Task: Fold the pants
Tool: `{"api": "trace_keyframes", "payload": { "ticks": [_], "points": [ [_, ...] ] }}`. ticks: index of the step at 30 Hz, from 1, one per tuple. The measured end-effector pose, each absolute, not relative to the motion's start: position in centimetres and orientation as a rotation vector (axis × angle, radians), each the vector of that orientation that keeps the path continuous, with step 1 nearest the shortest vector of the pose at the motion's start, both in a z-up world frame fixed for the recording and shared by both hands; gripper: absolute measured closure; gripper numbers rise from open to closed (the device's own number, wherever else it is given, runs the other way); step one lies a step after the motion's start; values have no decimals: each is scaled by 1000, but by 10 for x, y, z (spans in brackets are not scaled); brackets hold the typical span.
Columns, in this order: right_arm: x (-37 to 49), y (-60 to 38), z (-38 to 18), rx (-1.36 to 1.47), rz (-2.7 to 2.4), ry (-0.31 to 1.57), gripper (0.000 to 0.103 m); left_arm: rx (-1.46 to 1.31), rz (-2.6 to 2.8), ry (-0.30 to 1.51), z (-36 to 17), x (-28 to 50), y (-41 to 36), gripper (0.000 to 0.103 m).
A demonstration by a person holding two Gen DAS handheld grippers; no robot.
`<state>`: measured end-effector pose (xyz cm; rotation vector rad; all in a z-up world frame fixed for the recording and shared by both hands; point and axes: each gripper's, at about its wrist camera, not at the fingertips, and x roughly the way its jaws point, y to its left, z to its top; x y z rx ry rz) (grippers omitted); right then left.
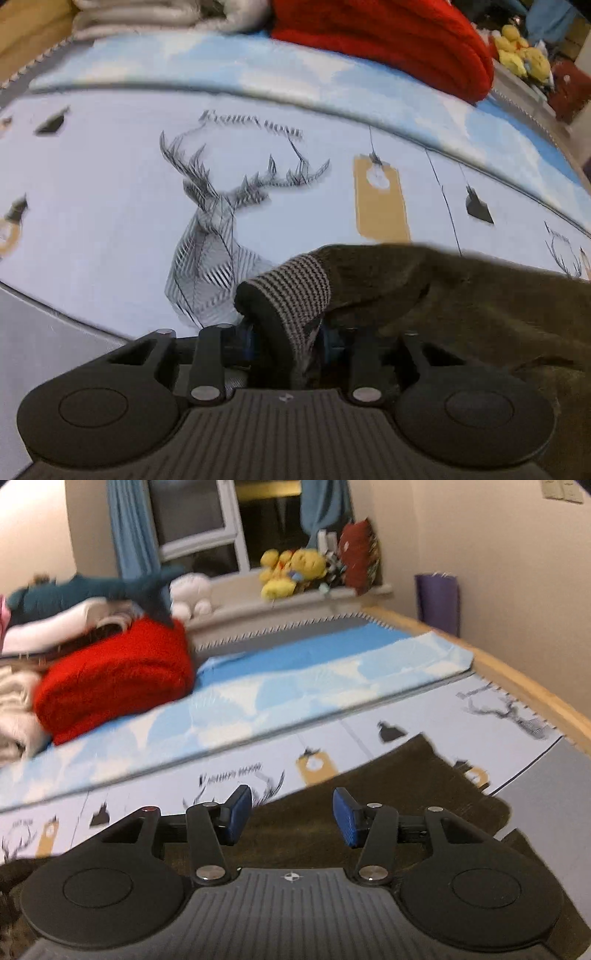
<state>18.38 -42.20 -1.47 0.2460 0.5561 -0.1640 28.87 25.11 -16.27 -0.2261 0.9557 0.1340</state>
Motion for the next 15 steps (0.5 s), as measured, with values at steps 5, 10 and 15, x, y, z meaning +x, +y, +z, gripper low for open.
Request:
{"api": "trace_keyframes", "payload": {
  "ticks": [5,10,15],
  "points": [
    [193,-406,-19,229,-153,568,52,-186,303,991,-154,285,247,60],
    [193,-411,-16,251,-163,550,52,-306,323,945,-106,260,262,35],
    [176,-421,-6,292,-151,514,52,-348,252,1028,-64,206,277,34]
  ]
}}
